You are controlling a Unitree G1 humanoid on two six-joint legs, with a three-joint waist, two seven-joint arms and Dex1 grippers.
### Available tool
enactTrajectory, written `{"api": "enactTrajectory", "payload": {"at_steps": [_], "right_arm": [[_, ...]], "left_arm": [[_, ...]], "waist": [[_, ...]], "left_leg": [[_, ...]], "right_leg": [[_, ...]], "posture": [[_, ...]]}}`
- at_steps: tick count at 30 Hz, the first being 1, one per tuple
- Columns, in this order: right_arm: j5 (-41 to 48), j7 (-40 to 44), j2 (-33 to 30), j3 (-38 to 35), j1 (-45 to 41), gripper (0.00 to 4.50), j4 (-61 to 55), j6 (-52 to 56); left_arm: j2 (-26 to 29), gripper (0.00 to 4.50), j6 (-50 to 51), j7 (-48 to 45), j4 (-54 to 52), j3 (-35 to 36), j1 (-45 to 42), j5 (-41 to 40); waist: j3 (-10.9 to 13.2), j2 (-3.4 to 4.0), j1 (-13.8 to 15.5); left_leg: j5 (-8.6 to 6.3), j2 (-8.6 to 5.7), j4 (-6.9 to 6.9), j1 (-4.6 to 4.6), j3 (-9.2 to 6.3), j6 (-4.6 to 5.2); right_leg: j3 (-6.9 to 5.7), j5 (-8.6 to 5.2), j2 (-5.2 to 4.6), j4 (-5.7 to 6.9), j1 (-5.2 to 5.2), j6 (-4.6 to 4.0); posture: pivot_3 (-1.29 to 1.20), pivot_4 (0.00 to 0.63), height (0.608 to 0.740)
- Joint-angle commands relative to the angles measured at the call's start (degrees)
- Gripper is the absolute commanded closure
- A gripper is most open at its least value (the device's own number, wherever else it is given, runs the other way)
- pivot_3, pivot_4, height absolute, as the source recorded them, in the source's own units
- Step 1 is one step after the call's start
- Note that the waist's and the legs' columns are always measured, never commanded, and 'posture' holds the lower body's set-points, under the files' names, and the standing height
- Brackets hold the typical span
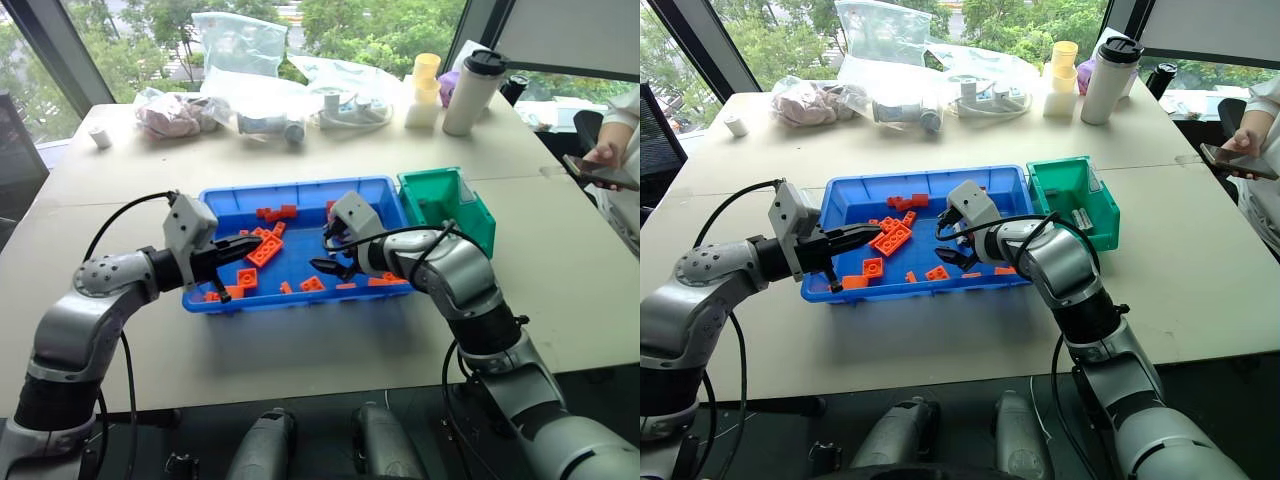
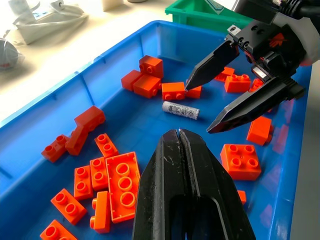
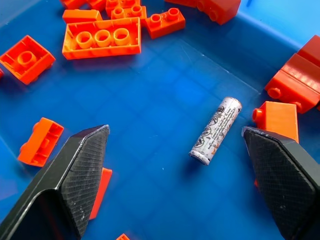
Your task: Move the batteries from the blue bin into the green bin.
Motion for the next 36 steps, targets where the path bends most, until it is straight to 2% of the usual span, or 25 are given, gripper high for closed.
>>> {"api": "enactTrajectory", "payload": {"at_steps": [1,8,14,17,20,24,27,36], "right_arm": [[-0.5,-0.2,1.0,0.5,0.8,0.12,2.3,-2.7],[-2.8,-1.3,4.1,2.4,0.2,0.12,8.6,-7.3],[-7.2,-2.5,4.7,5.1,-1.7,2.83,11.8,-12.0],[-8.5,-2.6,4.7,5.4,-2.4,4.42,12.2,-12.9],[-9.4,-1.3,1.6,4.4,-4.3,4.48,8.3,-13.0],[-6.1,-0.8,-3.1,-5.7,-9.6,4.48,1.1,-6.6],[-5.9,-1.5,-7.5,-11.1,-11.4,4.48,0.3,-4.2],[-9.0,-2.9,-19.8,-16.5,-4.7,4.48,7.0,-6.5]], "left_arm": [[0.9,4.50,0.4,0.8,-2.8,2.8,0.7,-1.2],[0.9,4.50,1.3,1.6,-4.2,3.2,1.4,-1.7],[0.8,4.50,1.5,2.0,-4.3,3.1,1.3,-1.5],[0.6,4.50,1.5,2.2,-4.3,3.0,1.2,-1.5],[0.6,4.50,1.4,2.4,-4.3,2.9,1.2,-1.5],[0.6,4.50,1.2,2.4,-4.0,2.7,1.1,-1.5],[0.4,4.50,1.0,2.3,-3.7,2.7,0.8,-1.5],[-0.1,4.50,0.2,1.3,-2.3,1.3,-0.2,-1.1]], "waist": [[0.0,0.00,0.0],[0.0,0.00,-0.2],[0.0,0.00,-0.2],[0.0,0.00,-0.2],[0.0,0.01,-0.1],[0.0,0.03,0.1],[0.0,0.02,0.2],[0.0,0.02,0.0]], "left_leg": [[0.00,0.00,0.00,0.00,0.00,0.00],[0.00,0.02,-0.02,0.04,0.01,0.00],[0.00,0.02,0.00,0.05,0.02,-0.01],[0.00,0.02,-0.01,0.05,0.01,-0.01],[0.00,0.01,-0.01,0.05,0.02,-0.01],[0.00,-0.01,0.00,0.02,0.02,-0.01],[0.00,-0.01,-0.01,0.00,0.01,-0.01],[0.00,0.01,-0.05,0.03,0.05,0.01]], "right_leg": [[0.00,0.00,0.00,0.00,0.00,0.00],[0.01,0.00,0.05,0.02,0.00,0.00],[0.01,0.00,0.06,0.02,0.02,0.00],[0.01,0.00,0.06,0.03,0.01,0.00],[0.01,0.00,0.06,0.02,0.01,0.00],[0.00,0.00,0.06,0.02,0.00,0.00],[-0.01,0.00,0.04,0.00,-0.02,0.00],[-0.01,0.00,-0.01,-0.09,0.06,-0.01]], "posture": [[0.00,0.150,0.740],[0.00,0.150,0.740],[0.00,0.150,0.740],[0.00,0.150,0.740],[0.00,0.150,0.740],[0.00,0.150,0.740],[0.00,0.150,0.740],[0.00,0.150,0.740]]}}
